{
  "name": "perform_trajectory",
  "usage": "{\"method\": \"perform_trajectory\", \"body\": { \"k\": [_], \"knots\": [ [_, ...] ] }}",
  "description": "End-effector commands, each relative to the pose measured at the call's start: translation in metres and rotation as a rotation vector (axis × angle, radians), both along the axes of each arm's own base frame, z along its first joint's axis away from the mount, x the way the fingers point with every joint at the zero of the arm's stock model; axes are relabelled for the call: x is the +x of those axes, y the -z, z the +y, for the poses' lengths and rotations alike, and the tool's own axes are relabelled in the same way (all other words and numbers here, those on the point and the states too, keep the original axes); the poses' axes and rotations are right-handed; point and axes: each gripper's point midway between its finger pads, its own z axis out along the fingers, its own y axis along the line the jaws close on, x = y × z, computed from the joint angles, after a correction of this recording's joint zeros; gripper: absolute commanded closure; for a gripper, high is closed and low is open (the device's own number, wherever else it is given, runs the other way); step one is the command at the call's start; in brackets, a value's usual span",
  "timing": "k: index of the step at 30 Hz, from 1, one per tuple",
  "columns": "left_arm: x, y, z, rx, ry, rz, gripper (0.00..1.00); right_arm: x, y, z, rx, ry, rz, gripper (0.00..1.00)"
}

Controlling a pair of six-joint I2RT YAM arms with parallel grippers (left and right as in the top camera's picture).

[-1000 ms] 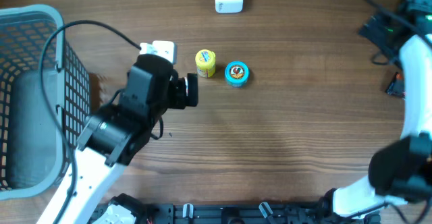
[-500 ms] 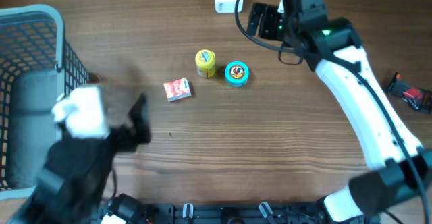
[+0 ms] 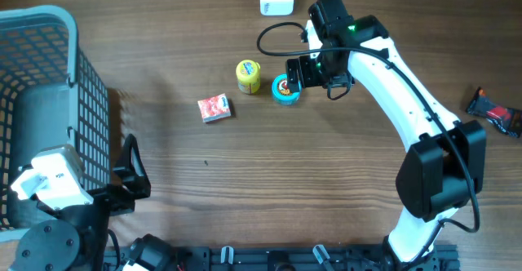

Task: Scan the item barcode
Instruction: 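Move the right gripper down onto the teal tin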

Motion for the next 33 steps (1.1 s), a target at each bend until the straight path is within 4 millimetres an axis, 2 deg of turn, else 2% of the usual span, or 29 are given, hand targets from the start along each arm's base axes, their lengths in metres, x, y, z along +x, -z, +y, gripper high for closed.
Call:
{"method": "perform_trajectory", "body": {
  "k": [1, 5, 8, 13, 16, 21, 29, 33],
  "knots": [
    [-0.001, -0.001, 0.004, -0.014, -0.024, -0.004, 0.0, -0.002, -0.002, 0.013, 0.044, -0.178, -0.023, 0.0],
    [-0.001, 0.001, 0.004, -0.01, -0.024, 0.004, 0.0, 0.023, 0.009, 0.004, -0.074, -0.202, -0.122, 0.0],
    [-0.001, 0.001, 0.004, -0.01, -0.022, 0.005, 0.0, 0.035, 0.021, 0.022, -0.067, -0.347, -0.182, 0.0],
    [-0.003, 0.005, 0.003, -0.006, -0.013, 0.022, 0.0, 0.029, 0.05, 0.054, -0.087, -0.631, -0.213, 0.0],
    [-0.003, 0.005, 0.003, -0.008, -0.014, 0.021, 0.0, 0.027, 0.062, 0.059, -0.167, -0.722, -0.225, 0.0],
    [-0.003, 0.006, 0.003, -0.007, -0.014, 0.023, 0.0, 0.021, 0.06, 0.073, -0.17, -0.802, -0.242, 0.0],
    [-0.002, 0.006, 0.002, -0.021, -0.018, 0.022, 0.0, 0.037, 0.065, 0.058, -0.17, -0.801, -0.26, 0.0],
    [-0.002, 0.005, 0.002, -0.021, -0.018, 0.022, 0.0, 0.044, 0.076, 0.053, -0.15, -0.808, -0.259, 0.0]
  ]
}}
